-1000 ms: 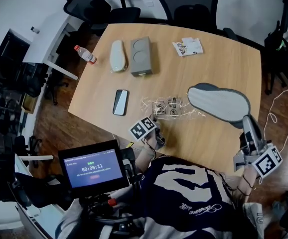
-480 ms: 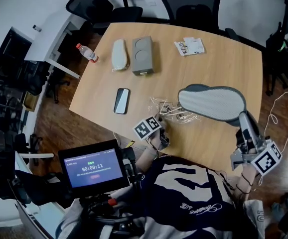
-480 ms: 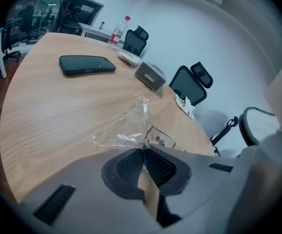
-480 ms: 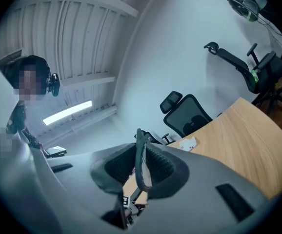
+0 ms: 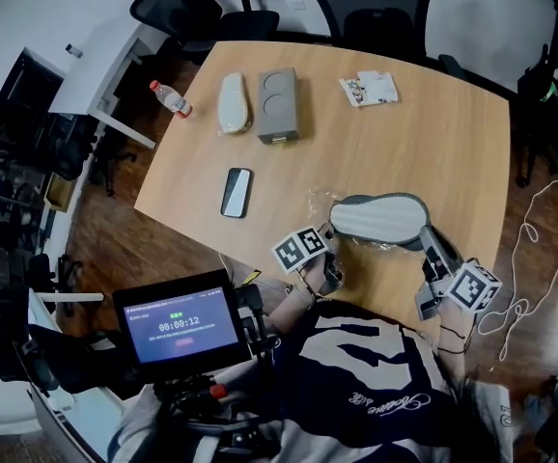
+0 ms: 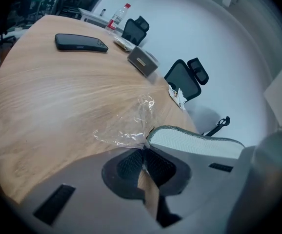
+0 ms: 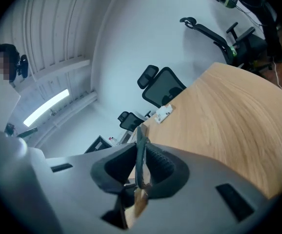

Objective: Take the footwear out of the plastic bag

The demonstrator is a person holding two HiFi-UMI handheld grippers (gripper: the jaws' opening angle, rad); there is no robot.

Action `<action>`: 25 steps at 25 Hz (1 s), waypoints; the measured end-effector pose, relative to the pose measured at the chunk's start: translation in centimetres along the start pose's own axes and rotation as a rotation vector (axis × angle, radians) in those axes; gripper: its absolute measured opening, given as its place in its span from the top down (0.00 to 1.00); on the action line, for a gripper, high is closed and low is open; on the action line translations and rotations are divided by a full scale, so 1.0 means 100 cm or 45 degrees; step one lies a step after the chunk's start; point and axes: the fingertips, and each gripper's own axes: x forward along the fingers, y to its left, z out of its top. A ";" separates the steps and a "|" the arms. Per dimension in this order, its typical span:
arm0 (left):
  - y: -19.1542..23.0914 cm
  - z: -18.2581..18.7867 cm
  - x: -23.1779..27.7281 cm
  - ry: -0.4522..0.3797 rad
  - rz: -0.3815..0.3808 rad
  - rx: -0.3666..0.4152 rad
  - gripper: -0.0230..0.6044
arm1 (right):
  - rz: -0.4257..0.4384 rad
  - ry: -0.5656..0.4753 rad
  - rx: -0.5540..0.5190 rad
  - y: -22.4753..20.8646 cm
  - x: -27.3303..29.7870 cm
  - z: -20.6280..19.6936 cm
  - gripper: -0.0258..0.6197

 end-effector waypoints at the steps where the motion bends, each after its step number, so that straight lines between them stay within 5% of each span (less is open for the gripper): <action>1: 0.001 0.001 0.000 0.006 0.009 0.022 0.96 | -0.027 0.009 0.015 -0.009 0.000 -0.005 0.86; 9: 0.005 0.003 -0.005 0.059 0.065 0.248 0.96 | -0.286 0.135 0.123 -0.077 -0.010 -0.046 0.84; 21: 0.013 0.009 -0.030 0.181 0.069 0.436 0.91 | -0.513 0.523 -0.320 -0.123 -0.005 -0.094 0.80; 25: 0.018 0.002 -0.032 0.207 0.023 0.377 0.91 | -0.542 0.563 -0.413 -0.125 -0.004 -0.092 0.76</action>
